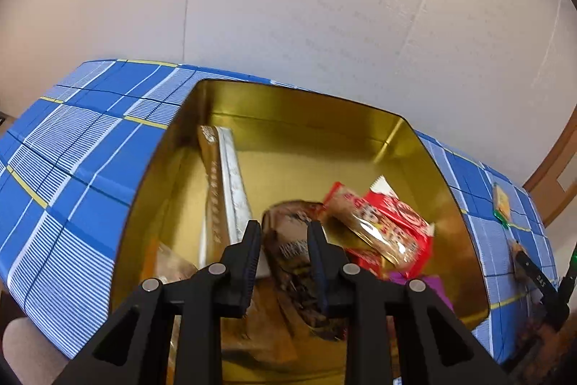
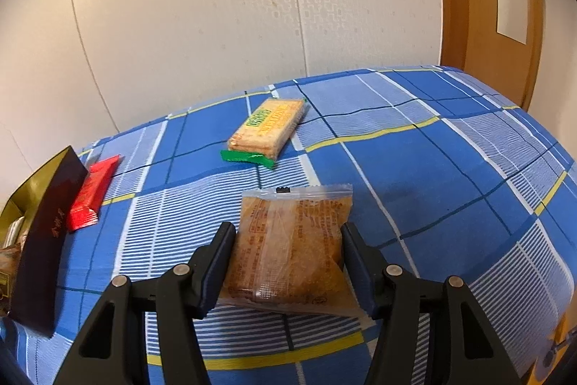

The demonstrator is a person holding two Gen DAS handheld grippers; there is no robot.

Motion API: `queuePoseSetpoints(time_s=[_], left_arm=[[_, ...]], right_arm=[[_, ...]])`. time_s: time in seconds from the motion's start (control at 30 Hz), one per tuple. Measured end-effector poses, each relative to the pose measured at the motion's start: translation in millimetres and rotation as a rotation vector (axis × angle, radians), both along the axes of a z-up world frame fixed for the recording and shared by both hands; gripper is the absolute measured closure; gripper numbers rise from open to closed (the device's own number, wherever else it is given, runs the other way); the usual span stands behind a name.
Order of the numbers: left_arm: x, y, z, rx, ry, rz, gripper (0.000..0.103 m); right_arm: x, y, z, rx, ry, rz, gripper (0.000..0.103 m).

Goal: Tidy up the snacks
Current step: 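Carry the clear bag of brown cake into the gold tray and open the right gripper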

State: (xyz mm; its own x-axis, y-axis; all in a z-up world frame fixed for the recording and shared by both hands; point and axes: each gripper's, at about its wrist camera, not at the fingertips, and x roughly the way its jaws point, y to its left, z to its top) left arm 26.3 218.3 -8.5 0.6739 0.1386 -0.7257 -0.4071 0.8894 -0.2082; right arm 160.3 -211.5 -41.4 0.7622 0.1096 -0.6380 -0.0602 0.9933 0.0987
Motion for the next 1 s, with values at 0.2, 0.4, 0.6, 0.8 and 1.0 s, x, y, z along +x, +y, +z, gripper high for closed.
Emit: queuePoseSetpoints(time_s=[0.2, 0.4, 0.6, 0.8, 1.0], left_arm=[[-5.9, -14.4, -2.6, -0.013, -0.004, -0.028, 0.076], [-11.1, -26.7, -3.9, 0.015, 0.004, -0.067, 0.076], [-16.6, -36.0, -1.6, 0.042, -0.003, -0.099, 0.076], [-22.6, -38.4, 3.4, 0.043, -0.029, -0.104, 0.076], [-27.9, -44.0, 6.8, 0.057, -0.044, -0.118, 0.076]], right_arm=[[-7.3, 12.8, 4.0, -0.012, -0.026, 0.054, 0.043], [-12.4, 32.3, 7.2, -0.025, -0.029, 0.13, 0.043], [-21.6, 70.2, 17.3, -0.022, -0.036, 0.247, 0.043], [-29.3, 122.4, 32.3, -0.019, -0.051, 0.401, 0.043], [-33.8, 177.6, 47.4, -0.077, -0.073, 0.544, 0.043]])
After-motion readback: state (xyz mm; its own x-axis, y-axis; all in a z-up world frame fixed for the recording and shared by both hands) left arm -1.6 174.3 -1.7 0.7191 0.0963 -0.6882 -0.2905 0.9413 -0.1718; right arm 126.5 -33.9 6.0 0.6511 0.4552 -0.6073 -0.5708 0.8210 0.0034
